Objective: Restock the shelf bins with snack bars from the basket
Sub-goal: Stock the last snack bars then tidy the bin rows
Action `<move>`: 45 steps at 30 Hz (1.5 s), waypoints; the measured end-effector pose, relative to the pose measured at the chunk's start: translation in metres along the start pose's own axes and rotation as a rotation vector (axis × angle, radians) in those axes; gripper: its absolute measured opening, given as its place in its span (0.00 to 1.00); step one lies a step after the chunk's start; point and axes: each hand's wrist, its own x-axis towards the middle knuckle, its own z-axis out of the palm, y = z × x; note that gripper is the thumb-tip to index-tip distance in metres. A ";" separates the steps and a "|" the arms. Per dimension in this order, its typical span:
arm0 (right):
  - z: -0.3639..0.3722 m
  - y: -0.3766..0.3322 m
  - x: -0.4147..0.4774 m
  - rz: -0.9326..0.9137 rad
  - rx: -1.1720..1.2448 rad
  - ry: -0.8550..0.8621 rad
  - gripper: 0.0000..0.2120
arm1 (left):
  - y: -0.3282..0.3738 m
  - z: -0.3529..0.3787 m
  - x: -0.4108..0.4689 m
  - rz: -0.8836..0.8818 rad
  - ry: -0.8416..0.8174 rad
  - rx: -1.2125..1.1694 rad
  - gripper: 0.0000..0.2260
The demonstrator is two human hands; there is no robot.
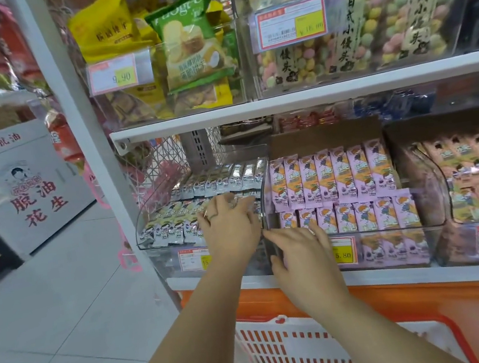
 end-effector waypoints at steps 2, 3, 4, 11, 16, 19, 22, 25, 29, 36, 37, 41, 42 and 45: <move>-0.001 0.001 -0.001 -0.016 0.009 0.006 0.21 | -0.002 -0.001 0.000 0.091 -0.081 0.149 0.17; -0.002 0.002 -0.001 -0.022 0.003 0.003 0.21 | -0.003 -0.003 0.000 0.125 -0.115 0.223 0.18; -0.002 0.002 -0.001 -0.025 -0.012 -0.009 0.21 | -0.003 -0.004 0.000 0.147 -0.144 0.276 0.19; -0.007 0.006 -0.003 -0.072 -0.035 -0.071 0.22 | -0.007 -0.013 0.001 0.151 -0.306 0.212 0.23; -0.021 0.003 -0.004 -0.124 0.148 -0.021 0.20 | -0.021 -0.018 -0.021 0.191 -0.174 0.097 0.23; -0.035 -0.006 -0.009 -0.119 0.267 -0.089 0.16 | -0.036 -0.018 -0.056 0.273 -0.008 -0.015 0.21; -0.034 -0.001 -0.018 -0.102 0.321 -0.208 0.12 | -0.059 -0.009 -0.096 0.408 0.081 -0.036 0.18; -0.010 0.026 -0.043 -0.024 0.334 -0.307 0.09 | -0.091 0.019 -0.133 0.420 -0.025 -0.011 0.16; 0.056 0.083 -0.101 0.147 0.319 -0.622 0.09 | -0.128 0.067 -0.176 0.350 -0.186 0.002 0.16; 0.134 0.139 -0.167 0.204 -0.061 -1.264 0.18 | -0.157 0.124 -0.213 0.222 -0.326 0.069 0.14; 0.141 0.141 -0.172 0.206 -0.102 -1.316 0.19 | -0.156 0.125 -0.214 0.222 -0.319 0.070 0.14; 0.168 0.148 -0.195 0.248 -0.152 -1.443 0.21 | -0.158 0.131 -0.214 0.193 -0.240 0.021 0.12; 0.171 0.148 -0.198 0.245 -0.169 -1.465 0.21 | -0.158 0.132 -0.215 0.193 -0.230 0.022 0.12; 0.176 0.148 -0.204 0.191 -0.215 -1.454 0.20 | -0.158 0.135 -0.218 0.195 -0.246 0.057 0.13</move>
